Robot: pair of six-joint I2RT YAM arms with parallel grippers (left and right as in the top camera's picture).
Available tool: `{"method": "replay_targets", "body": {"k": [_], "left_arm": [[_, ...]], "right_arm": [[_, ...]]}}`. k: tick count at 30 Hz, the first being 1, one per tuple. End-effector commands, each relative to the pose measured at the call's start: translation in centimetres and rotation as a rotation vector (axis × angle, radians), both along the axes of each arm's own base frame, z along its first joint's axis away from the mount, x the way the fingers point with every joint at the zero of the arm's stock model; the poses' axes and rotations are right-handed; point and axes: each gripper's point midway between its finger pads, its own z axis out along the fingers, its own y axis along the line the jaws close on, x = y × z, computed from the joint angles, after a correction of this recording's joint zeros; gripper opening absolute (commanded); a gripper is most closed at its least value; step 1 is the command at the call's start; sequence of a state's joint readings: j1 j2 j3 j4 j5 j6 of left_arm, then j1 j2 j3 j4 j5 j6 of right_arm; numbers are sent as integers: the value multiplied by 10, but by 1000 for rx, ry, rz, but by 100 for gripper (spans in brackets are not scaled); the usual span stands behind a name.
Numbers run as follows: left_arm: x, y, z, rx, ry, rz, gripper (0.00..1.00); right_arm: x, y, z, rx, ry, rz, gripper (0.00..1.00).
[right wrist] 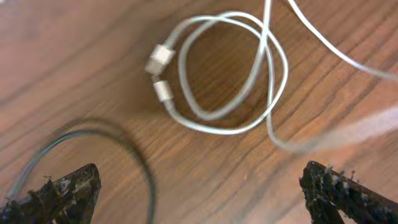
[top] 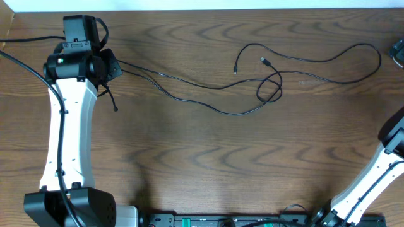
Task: Untangle cables
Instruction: 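Move the right gripper off the right edge holding the white cable, then bring the right gripper back left over the black cables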
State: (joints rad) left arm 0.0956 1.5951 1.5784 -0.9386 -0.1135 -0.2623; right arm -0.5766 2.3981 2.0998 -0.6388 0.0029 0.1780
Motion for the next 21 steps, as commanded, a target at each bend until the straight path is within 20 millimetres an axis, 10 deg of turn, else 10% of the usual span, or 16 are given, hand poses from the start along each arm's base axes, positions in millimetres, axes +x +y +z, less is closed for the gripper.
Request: {"method": "replay_targets", "body": {"k": [1,8,14,21], "left_arm": [[-2,1,-4,0,14,-3,8],[1,-14,-6,13,35,-207,8],[3,-38,5,-8,0,-432,7],[7,-40,98,80,-270,-446,7]], "right_arm": [[9,34,98,-22,-150,208,99],[3,117,153,38,-204,511,99],[3,188,150,152,-172,668,99],[2,270,138,230,-90,803,99]]}}
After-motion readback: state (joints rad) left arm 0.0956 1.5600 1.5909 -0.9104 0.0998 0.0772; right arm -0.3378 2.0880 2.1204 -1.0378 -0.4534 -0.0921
